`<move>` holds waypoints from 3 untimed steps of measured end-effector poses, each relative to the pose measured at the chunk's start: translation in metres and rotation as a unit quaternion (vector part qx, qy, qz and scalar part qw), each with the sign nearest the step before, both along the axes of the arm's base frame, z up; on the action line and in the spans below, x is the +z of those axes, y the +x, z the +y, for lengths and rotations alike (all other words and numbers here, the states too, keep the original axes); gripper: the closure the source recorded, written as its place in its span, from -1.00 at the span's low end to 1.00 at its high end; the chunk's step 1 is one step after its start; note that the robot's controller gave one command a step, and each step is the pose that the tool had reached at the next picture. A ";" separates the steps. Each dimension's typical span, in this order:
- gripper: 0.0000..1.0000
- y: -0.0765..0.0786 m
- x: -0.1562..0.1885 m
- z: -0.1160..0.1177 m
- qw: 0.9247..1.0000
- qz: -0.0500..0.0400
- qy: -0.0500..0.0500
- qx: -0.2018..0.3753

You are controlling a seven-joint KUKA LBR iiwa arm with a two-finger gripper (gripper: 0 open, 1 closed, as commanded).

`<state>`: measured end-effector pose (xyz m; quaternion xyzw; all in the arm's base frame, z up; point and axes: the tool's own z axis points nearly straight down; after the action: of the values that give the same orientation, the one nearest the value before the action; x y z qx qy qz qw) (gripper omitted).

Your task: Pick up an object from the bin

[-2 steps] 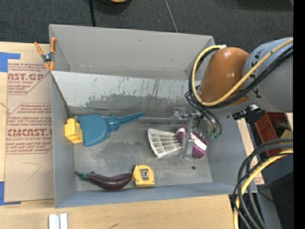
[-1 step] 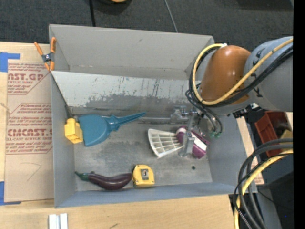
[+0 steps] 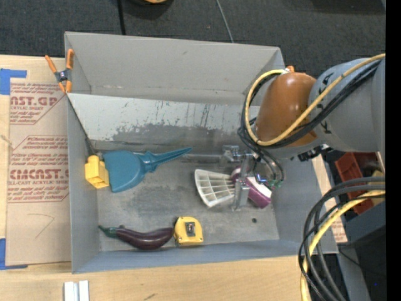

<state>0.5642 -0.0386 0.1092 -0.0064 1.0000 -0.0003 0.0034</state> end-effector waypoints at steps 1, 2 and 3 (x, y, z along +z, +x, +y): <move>1.00 0.006 -0.039 0.007 1.000 0.001 0.001 -0.017; 1.00 0.006 -0.039 0.006 1.000 0.001 0.001 -0.017; 1.00 0.006 -0.039 0.006 1.000 0.001 0.001 -0.017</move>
Offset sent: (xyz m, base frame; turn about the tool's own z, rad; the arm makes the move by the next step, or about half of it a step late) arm 0.0000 0.0000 0.0000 0.0000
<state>0.5702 -0.0322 0.0705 0.0108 0.9999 0.0005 0.0028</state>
